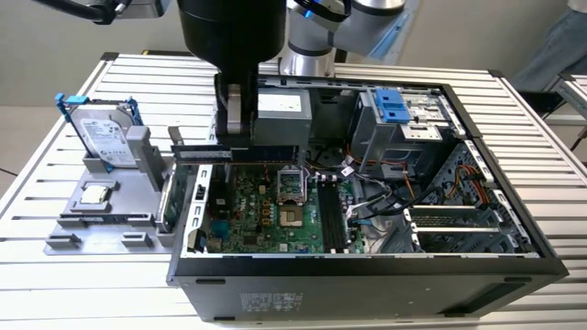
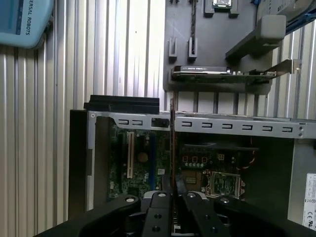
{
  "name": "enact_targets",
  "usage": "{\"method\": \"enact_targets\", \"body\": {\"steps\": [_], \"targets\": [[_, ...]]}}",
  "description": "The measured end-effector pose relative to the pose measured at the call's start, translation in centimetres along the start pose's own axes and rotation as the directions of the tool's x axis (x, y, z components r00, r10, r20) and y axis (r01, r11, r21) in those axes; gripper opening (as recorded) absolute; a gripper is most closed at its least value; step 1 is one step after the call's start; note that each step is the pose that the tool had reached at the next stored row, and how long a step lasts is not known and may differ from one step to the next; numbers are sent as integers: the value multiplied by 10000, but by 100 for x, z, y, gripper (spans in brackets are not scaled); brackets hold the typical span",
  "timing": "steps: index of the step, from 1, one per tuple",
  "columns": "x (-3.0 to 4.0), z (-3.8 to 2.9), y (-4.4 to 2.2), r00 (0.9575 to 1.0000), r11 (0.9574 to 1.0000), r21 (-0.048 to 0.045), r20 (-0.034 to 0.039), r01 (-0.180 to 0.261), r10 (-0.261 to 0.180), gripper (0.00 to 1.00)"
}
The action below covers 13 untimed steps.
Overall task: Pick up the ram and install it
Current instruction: 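Pick up the ram and move it above insertion slot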
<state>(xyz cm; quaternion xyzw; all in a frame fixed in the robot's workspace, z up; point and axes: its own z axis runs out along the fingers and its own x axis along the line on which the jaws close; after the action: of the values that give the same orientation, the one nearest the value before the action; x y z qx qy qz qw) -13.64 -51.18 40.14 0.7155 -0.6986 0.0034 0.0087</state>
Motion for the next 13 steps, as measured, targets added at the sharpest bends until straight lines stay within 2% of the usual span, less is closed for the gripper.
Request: {"method": "enact_targets", "body": {"steps": [13], "targets": [[14, -2, -341, 10000, 10000, -9, 0, 1, -1, 0]]}}
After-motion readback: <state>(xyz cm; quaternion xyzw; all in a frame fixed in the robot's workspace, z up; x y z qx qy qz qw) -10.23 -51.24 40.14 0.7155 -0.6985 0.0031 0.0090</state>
